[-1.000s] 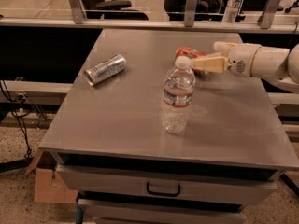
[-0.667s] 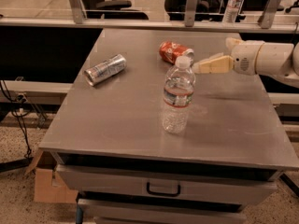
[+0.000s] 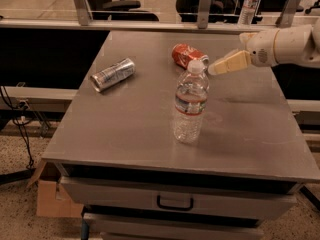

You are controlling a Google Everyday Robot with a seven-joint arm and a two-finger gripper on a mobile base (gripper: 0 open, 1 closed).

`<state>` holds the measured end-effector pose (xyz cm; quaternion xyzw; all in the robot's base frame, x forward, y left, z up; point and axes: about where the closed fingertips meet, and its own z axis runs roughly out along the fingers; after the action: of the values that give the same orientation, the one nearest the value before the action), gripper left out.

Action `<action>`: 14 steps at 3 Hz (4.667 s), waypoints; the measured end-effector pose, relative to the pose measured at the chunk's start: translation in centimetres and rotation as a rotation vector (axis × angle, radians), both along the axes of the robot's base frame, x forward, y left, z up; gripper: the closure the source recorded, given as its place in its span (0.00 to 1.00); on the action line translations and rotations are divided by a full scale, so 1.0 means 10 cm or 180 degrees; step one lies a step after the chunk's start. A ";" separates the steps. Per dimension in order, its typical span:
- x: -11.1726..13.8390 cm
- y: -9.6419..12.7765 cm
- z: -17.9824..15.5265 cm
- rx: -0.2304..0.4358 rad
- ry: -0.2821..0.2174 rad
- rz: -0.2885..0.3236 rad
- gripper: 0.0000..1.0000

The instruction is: Place coke can upright

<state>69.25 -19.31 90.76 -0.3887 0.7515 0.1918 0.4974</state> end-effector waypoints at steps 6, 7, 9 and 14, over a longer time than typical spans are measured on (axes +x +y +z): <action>0.74 0.77 -0.27 -0.3139 0.1329 0.0217 0.00; 0.84 0.74 -0.39 -0.3199 0.1444 0.0026 0.00; 0.88 0.60 -0.47 -0.2779 0.1689 -0.0487 0.16; 0.93 0.32 0.21 -0.1992 0.1109 -0.0592 1.00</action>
Offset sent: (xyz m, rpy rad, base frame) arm 0.0636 0.0452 -0.0006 -0.5395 0.2219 0.1392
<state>78.53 -16.07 92.82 -0.4136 0.8793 -0.0301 0.2344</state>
